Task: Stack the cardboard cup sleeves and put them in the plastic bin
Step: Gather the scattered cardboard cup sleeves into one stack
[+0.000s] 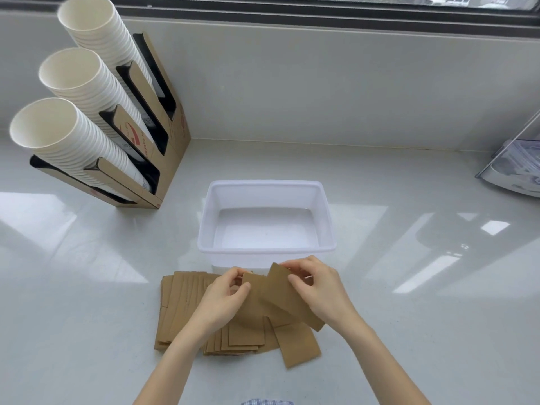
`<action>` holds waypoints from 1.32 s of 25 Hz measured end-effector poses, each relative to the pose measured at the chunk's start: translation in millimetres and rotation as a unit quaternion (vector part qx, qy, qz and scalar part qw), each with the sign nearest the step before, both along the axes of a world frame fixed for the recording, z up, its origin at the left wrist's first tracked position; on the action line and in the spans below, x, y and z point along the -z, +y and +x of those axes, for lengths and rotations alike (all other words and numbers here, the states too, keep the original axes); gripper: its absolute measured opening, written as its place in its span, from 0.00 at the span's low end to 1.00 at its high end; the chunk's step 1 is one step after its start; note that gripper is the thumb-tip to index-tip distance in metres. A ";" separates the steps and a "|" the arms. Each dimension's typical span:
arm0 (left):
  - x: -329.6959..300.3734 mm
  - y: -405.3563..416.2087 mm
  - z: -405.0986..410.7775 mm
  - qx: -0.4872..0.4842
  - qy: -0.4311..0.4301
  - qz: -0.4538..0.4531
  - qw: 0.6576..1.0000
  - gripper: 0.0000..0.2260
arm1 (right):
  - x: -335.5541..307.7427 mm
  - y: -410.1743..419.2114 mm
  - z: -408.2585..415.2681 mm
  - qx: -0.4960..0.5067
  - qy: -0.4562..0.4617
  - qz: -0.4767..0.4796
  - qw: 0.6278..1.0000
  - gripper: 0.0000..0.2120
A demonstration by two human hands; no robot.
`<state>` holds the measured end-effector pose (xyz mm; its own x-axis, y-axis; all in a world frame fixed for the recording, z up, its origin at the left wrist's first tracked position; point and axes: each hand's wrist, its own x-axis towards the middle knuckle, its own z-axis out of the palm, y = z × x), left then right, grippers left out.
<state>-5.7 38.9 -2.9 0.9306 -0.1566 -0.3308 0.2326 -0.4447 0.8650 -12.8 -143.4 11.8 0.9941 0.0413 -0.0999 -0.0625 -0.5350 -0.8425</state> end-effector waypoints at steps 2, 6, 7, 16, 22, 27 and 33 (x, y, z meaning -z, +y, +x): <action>-2.0 -2.5 -1.7 0.000 -0.003 -0.018 1.000 0.07 | 5.2 10.0 1.6 -0.032 -0.003 -0.021 0.999 0.15; -4.8 -3.4 -3.6 0.000 0.009 -0.038 0.999 0.08 | 12.7 20.7 3.5 -0.039 -0.020 -0.024 0.999 0.14; -4.0 -3.1 -3.8 0.004 0.011 -0.036 0.999 0.07 | 14.1 22.2 4.0 -0.039 -0.022 -0.025 0.999 0.14; 3.4 9.1 -3.8 -0.009 0.009 -0.022 1.000 0.06 | 17.4 14.8 -2.6 -0.008 -0.006 -0.039 0.999 0.11; -2.3 24.0 -3.1 -0.050 -0.010 -0.021 0.998 0.08 | 32.2 2.0 -26.0 0.000 0.171 -0.167 0.971 0.28; -2.2 32.0 -0.1 -0.085 -0.006 -0.015 0.996 0.08 | 38.1 19.0 -35.3 0.001 0.180 -0.291 0.939 0.32; -0.6 35.1 0.9 -0.100 0.006 -0.015 0.995 0.13 | 37.0 12.2 -30.8 0.015 0.200 -0.170 0.965 0.18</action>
<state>-4.8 74.0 -2.2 0.9405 0.0212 -0.3392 0.3234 -0.3632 0.8738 -43.6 -131.2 -25.1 0.8738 -0.0896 -0.4780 -0.3655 -0.7694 -0.5239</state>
